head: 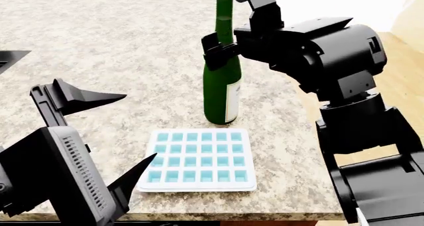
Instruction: Pick the bottle and ice cube tray and place them in the sink. Then turn on the water.
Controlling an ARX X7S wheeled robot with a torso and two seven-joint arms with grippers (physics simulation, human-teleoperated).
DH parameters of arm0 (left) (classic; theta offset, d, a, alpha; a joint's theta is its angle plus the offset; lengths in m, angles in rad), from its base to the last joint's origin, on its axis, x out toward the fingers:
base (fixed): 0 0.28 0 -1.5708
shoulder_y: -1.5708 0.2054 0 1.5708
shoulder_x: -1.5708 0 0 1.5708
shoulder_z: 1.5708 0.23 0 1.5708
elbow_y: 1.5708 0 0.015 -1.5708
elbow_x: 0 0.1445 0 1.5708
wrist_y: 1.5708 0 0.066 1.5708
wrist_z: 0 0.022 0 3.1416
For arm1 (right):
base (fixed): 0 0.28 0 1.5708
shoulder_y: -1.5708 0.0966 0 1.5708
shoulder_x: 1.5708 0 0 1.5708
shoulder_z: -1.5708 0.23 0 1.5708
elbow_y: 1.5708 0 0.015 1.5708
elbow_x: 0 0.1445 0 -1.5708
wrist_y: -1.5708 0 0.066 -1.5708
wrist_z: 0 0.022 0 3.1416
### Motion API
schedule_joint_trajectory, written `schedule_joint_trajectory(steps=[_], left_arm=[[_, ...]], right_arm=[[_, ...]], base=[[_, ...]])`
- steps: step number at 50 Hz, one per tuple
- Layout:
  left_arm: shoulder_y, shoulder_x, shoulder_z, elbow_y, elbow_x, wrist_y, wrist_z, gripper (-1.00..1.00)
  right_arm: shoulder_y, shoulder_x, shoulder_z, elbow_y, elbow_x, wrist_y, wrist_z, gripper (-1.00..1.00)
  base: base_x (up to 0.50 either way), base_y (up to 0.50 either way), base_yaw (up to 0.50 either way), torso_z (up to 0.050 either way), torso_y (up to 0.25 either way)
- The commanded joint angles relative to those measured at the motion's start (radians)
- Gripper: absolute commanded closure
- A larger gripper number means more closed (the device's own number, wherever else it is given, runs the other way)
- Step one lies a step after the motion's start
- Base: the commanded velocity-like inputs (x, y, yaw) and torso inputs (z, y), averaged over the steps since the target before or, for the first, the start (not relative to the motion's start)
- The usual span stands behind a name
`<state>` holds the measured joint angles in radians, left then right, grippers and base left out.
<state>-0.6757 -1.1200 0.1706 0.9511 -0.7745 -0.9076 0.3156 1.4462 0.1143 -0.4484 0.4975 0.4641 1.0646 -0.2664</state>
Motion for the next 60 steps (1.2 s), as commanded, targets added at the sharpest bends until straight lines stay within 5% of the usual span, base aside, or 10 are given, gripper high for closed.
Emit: schedule_joint_trajectory(steps=[1,4,5,26,40,60], left_arm=[[0.012,-0.006,0.001,-0.007,0.005,0.016,-0.004,-1.0],[0.012,-0.004,0.006,-0.01,0.009,0.019,-0.004,-1.0],[0.013,-0.004,0.006,-0.01,0.01,0.02,-0.004,-1.0],[0.027,-0.011,0.006,-0.014,0.014,0.043,-0.013,-1.0],[-0.029,-0.011,0.077,0.009,0.057,0.016,0.011,-1.0],[-0.506,0.089,0.44,0.095,0.089,-0.198,0.194,-1.0]], right_arm=[[0.02,-0.024,-0.024,0.105,-0.015,-0.072,-0.023,-1.0],[0.019,-0.026,-0.029,0.104,-0.012,-0.071,-0.025,-1.0],[0.018,-0.026,-0.03,0.101,-0.011,-0.07,-0.024,1.0],[0.086,-0.027,-0.036,0.161,-0.025,-0.154,-0.02,1.0],[0.142,0.091,0.0,0.004,-0.033,-0.114,0.041,1.0],[0.093,0.31,0.029,-0.272,-0.099,0.081,0.232,1.0]], base=[[0.0,0.0,0.0,0.0,0.0],[0.0,0.0,0.0,0.0,0.0],[0.0,0.0,0.0,0.0,0.0],[0.0,0.0,0.0,0.0,0.0],[0.0,0.0,0.0,0.0,0.001],[0.0,0.0,0.0,0.0,0.0]])
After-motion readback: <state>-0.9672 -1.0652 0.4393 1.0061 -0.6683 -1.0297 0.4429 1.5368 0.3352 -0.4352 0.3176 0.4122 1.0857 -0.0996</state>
